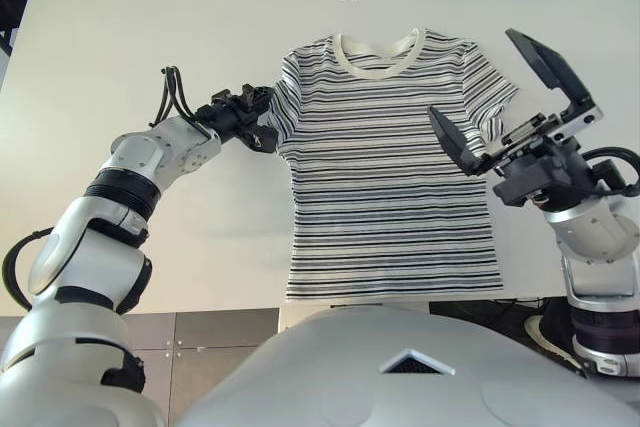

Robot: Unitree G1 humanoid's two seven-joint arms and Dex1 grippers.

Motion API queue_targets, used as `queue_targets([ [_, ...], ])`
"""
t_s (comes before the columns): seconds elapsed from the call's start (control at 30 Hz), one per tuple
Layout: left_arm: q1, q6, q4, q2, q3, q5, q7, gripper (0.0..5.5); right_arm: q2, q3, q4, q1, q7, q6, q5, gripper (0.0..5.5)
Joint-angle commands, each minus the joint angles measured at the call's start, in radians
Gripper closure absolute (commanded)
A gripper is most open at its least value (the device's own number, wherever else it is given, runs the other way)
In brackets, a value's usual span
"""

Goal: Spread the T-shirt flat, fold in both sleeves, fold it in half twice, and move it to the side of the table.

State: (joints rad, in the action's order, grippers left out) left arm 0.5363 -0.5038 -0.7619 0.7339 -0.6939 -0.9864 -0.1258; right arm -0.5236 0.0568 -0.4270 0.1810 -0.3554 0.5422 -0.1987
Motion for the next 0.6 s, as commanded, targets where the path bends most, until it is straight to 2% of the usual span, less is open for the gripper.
queue_targets([
  [0.03,-0.076,0.013,0.022,0.027,0.028,0.015,-0.026,5.37,0.002,-0.002,-0.007,0.005,-0.007,0.000,0.006,0.98],
  [0.13,-0.145,0.030,0.108,0.048,0.094,0.065,-0.059,5.37,0.001,0.003,-0.002,0.009,-0.008,0.009,0.006,0.98],
  [0.43,-0.241,0.087,0.322,0.004,0.198,0.113,-0.100,5.37,-0.005,-0.005,0.016,0.015,-0.009,0.014,0.011,0.98],
  [0.6,-0.175,0.094,0.283,-0.079,0.182,0.073,-0.133,5.37,0.002,0.002,0.028,0.013,-0.006,0.019,0.006,0.98],
])
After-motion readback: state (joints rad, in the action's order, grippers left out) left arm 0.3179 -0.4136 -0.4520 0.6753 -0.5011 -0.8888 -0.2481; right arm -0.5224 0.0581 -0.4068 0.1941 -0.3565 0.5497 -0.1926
